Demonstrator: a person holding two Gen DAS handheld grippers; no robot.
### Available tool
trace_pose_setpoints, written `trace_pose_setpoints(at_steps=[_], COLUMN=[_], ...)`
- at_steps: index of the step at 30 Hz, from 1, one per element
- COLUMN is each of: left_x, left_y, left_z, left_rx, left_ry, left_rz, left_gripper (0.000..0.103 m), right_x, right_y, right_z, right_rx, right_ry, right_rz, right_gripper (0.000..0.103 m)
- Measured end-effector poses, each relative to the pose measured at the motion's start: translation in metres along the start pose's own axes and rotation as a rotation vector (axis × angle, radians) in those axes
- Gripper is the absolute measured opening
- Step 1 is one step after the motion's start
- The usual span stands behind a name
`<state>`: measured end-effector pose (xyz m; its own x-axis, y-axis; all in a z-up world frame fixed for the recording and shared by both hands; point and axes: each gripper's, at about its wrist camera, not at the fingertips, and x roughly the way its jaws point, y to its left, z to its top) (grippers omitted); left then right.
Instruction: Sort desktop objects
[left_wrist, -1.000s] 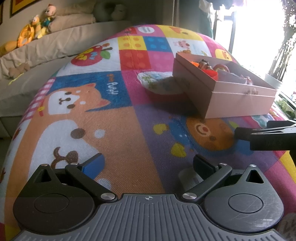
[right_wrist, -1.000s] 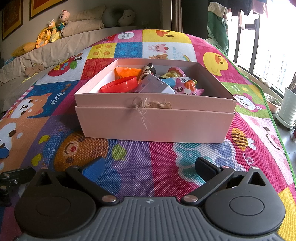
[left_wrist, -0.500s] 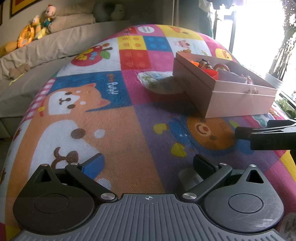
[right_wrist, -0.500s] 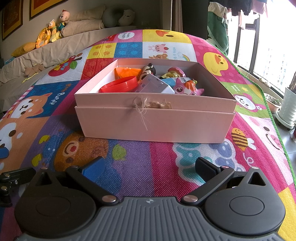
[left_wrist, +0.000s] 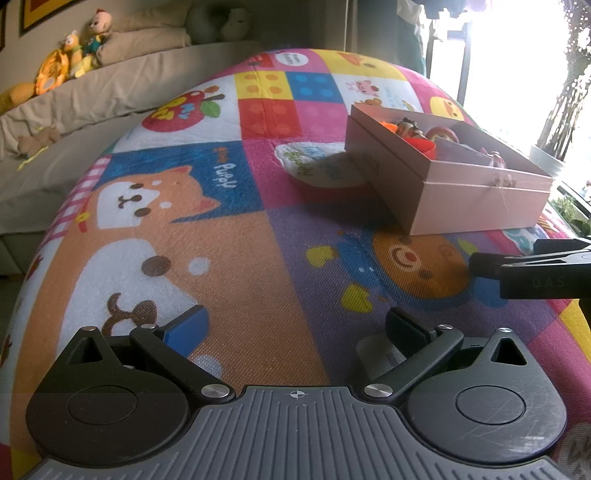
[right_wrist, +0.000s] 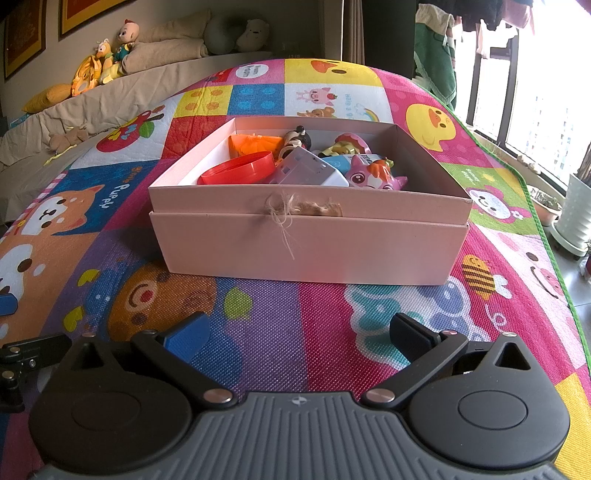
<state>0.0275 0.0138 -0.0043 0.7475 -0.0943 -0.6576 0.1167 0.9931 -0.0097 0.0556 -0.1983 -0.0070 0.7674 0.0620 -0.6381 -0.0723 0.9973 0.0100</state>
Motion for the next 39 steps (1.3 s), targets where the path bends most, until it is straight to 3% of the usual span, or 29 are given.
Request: trace_pose_setpoints(at_steps=[39], left_x=[0.0013], left_y=[-0.0014], left_z=[0.0042], left_rx=[-0.005], left_ry=[0.022], left_rz=[0.006], left_gripper=[0.103], right_x=[0.0003], right_y=[0.0004], right_z=[0.0004], right_rx=[0.0], right_ry=[0.0], right_rz=[0.0], right_gripper=[0.103])
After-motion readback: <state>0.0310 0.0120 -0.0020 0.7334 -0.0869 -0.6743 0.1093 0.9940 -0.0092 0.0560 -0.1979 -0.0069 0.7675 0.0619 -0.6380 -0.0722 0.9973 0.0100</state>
